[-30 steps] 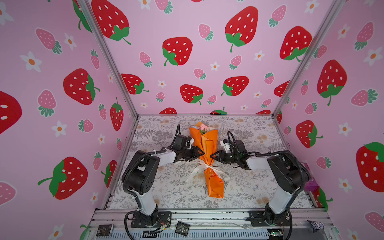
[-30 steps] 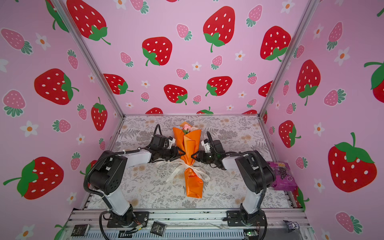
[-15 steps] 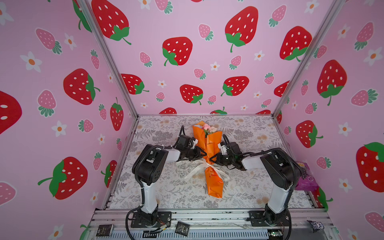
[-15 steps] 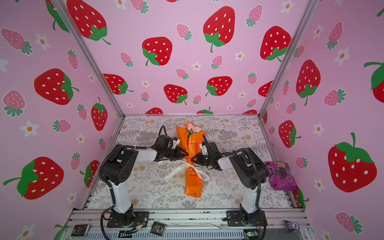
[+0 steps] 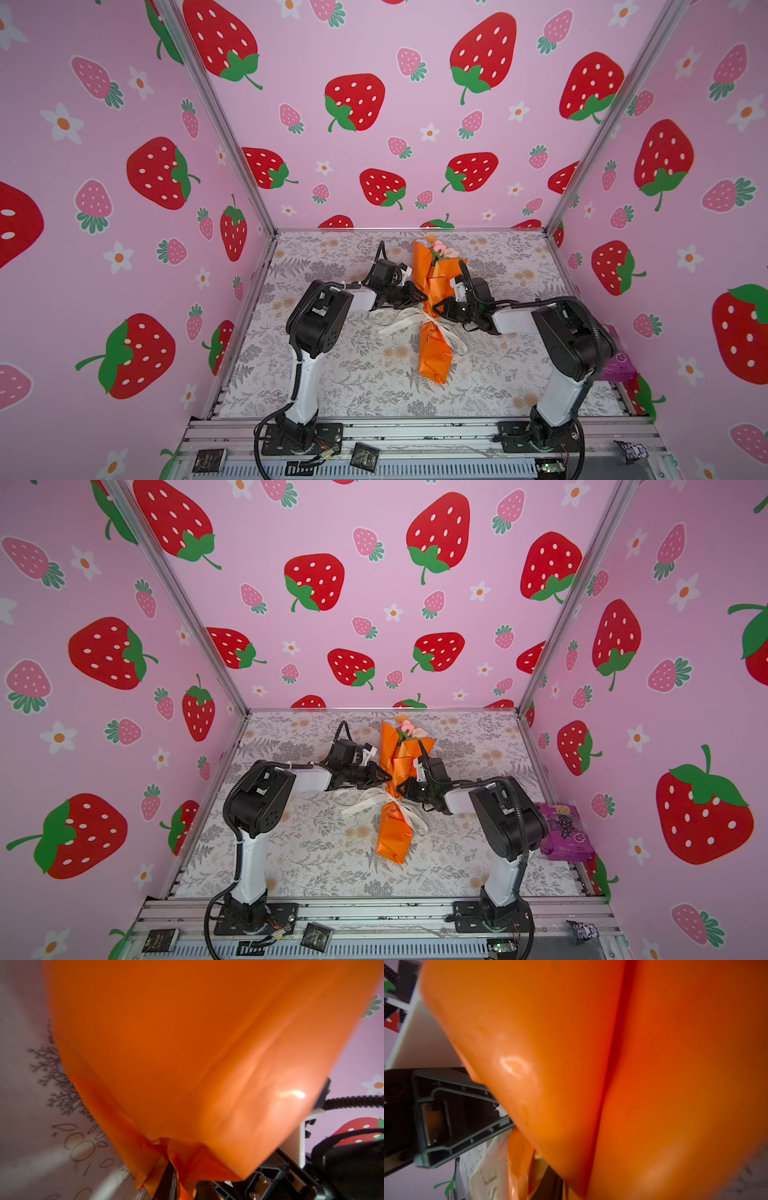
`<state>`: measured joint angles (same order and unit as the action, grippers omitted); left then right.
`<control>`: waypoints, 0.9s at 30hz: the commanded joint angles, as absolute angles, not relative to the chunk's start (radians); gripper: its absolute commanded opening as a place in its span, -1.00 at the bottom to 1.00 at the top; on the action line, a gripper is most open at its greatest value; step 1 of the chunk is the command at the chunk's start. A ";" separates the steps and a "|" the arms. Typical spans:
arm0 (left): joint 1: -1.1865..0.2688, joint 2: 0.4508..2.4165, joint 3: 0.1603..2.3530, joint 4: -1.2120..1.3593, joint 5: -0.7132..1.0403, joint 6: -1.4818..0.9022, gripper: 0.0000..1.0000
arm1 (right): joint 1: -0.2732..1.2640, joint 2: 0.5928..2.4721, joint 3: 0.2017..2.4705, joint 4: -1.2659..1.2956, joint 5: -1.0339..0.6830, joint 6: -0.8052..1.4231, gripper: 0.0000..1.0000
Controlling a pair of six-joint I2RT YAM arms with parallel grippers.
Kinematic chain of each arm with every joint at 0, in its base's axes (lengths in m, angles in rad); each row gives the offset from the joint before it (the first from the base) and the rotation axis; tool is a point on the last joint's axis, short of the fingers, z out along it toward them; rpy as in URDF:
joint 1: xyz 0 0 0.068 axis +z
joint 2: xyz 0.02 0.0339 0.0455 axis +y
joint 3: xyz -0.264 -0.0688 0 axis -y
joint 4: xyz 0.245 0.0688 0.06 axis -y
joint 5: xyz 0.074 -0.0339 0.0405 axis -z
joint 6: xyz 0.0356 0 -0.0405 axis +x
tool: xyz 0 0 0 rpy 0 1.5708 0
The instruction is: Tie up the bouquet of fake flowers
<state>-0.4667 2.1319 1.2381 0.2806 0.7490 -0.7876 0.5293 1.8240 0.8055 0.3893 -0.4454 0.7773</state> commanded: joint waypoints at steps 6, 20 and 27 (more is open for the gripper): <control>-0.460 1.990 1.223 0.154 0.698 -0.717 -0.26 | 0.511 1.724 0.841 0.242 -0.458 0.632 -0.28; -0.432 1.636 1.052 -0.017 0.554 -0.530 -0.16 | 0.397 1.341 0.754 0.029 -0.213 0.498 0.16; -0.402 1.328 0.913 -0.118 0.334 -0.379 -0.09 | 0.353 1.093 0.705 0.006 0.159 0.402 0.24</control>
